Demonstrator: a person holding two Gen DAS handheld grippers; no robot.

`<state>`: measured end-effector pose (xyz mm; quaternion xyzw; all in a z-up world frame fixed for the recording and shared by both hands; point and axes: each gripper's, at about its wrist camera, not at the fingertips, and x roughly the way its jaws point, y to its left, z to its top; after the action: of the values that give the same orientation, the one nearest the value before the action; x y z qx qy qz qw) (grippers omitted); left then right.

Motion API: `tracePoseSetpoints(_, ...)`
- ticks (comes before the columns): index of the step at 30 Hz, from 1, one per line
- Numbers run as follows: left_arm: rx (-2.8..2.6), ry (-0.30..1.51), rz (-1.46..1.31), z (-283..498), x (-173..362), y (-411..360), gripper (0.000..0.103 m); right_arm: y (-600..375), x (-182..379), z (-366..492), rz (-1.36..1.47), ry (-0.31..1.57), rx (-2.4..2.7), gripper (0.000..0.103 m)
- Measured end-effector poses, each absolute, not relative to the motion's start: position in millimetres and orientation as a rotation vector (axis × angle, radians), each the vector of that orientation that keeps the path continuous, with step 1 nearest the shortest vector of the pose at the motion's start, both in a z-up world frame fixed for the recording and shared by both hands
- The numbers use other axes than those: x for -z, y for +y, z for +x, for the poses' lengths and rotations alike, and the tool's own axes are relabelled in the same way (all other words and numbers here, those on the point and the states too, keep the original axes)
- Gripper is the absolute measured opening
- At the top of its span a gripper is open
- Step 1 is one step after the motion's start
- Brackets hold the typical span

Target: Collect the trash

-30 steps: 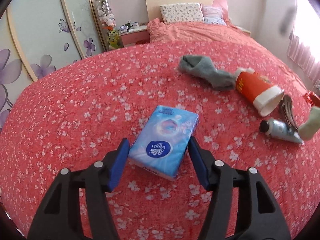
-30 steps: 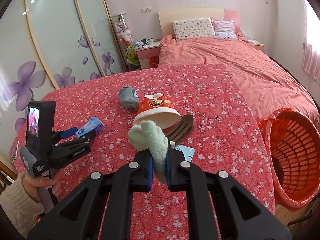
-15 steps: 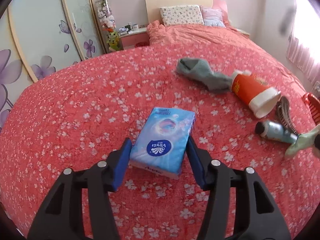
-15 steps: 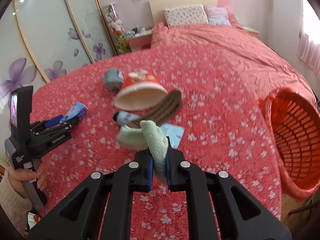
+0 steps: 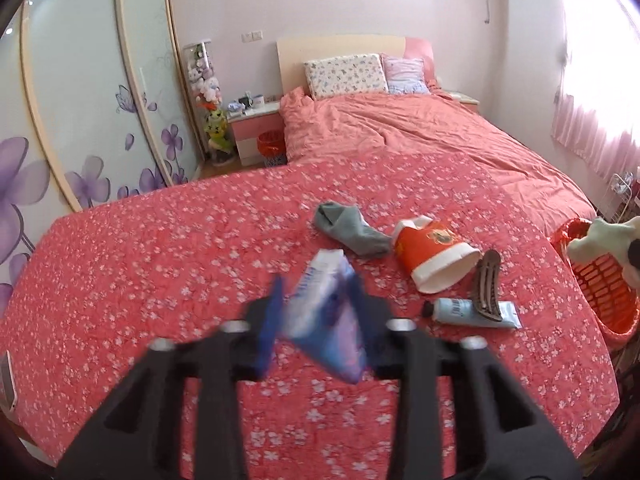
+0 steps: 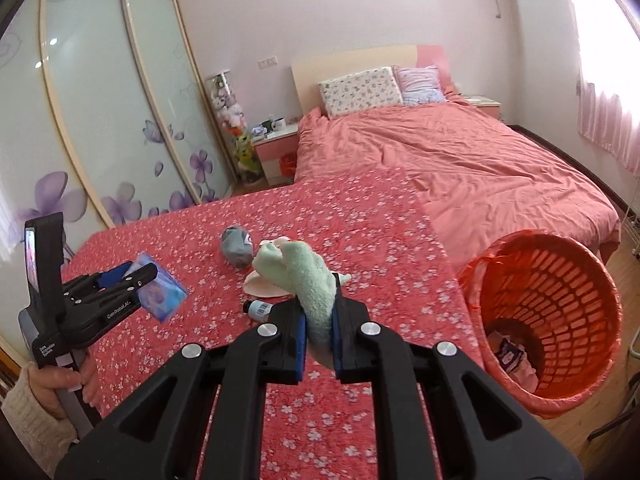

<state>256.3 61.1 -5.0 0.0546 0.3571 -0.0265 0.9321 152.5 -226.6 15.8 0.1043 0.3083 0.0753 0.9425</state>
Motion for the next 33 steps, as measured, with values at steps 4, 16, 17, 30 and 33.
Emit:
tracePoseSetpoints(4, 0.052, 0.797, 0.103, 263, 26, 63, 0.018, -232, -2, 149, 0.214, 0.655, -0.146, 0.01)
tracePoseSetpoints(16, 0.085, 0.832, 0.136, 236, 77, 94, 0.08, -225, 25, 155, 0.198, 0.721, -0.159, 0.01)
tracePoseSetpoints(17, 0.093, 0.831, 0.156, 232, 79, 95, 0.084, -225, 27, 156, 0.198, 0.727, -0.16, 0.01)
tracePoseSetpoints(30, -0.003, 0.887, 0.233, 268, 97, 86, 0.076, -218, 44, 169, 0.219, 0.778, -0.16, 0.01)
tracePoseSetpoints(33, 0.007, 0.901, 0.203, 278, 97, 87, 0.066, -218, 49, 172, 0.222, 0.79, -0.159, 0.01)
